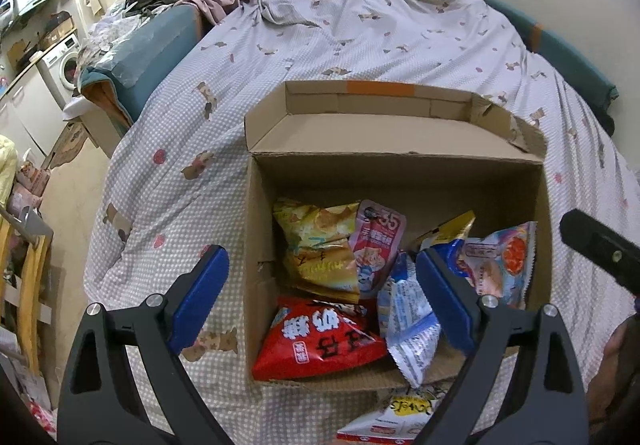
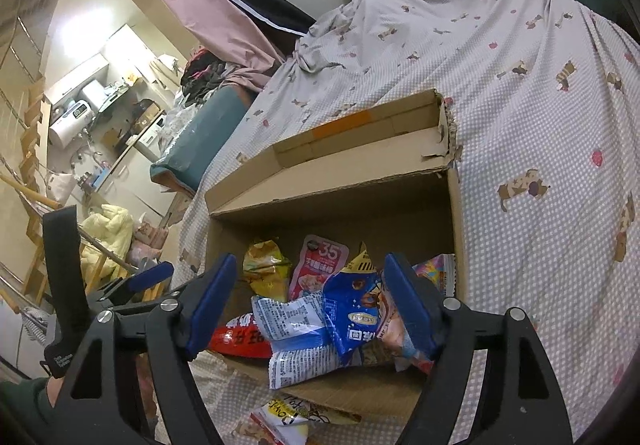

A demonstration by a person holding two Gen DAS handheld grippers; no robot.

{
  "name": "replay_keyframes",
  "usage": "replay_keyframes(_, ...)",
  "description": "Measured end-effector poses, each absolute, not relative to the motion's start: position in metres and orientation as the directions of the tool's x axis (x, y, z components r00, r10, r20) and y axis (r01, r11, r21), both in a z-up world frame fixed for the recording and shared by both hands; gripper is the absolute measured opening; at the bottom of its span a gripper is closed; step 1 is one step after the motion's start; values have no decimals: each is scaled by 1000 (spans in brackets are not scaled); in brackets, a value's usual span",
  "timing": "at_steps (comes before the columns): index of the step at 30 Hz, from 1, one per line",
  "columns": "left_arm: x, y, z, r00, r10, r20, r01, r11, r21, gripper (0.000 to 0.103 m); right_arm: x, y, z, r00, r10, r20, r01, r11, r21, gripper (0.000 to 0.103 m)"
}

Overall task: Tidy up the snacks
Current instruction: 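Move the right tool to the pile and grasp the brown chocolate bar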

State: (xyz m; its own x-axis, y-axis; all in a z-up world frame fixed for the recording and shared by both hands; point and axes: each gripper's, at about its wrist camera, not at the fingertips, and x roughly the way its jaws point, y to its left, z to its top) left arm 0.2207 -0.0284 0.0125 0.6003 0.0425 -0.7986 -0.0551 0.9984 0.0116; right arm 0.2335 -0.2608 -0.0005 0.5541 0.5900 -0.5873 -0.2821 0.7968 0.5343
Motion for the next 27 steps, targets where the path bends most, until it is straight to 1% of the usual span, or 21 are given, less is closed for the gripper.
replay_keyframes(9, 188, -35, 19, 617, 12, -787, 5, 1000, 18, 93, 211, -270, 3, 549, 590, -592, -269, 795, 543, 79)
replay_keyframes(10, 183, -32, 20, 621, 7, -783, 4, 1000, 12, 93, 209, -270, 4, 549, 591, -591, -269, 794, 545, 79)
replay_keyframes(12, 171, -25, 24, 630, -61, -774, 29, 998, -56, 93, 201, -270, 6, 546, 596, -589, -271, 791, 549, 79)
replay_keyframes(14, 160, -22, 29, 655, -38, -755, 17, 999, -35, 93, 193, -269, 9, 544, 595, -591, -271, 792, 547, 79)
replay_keyframes(15, 153, -20, 31, 669, -28, -742, 12, 1000, -27, 95, 190, -269, 10, 543, 595, -592, -274, 792, 545, 79)
replay_keyframes(16, 150, -19, 33, 673, -32, -739, 11, 999, -32, 102, 186, -268, 10, 541, 592, -597, -275, 795, 540, 79)
replay_keyframes(17, 143, -15, 34, 676, -39, -736, 5, 999, -48, 103, 182, -269, 9, 539, 589, -603, -273, 799, 536, 81)
replay_keyframes(21, 125, -7, 37, 674, -84, -734, 7, 994, -108, 103, 165, -268, 4, 521, 588, -619, -269, 801, 535, 83)
replay_keyframes(27, 98, 1, 32, 667, -65, -742, -8, 996, -94, 103, 138, -269, -5, 509, 556, -657, -261, 827, 498, 88)
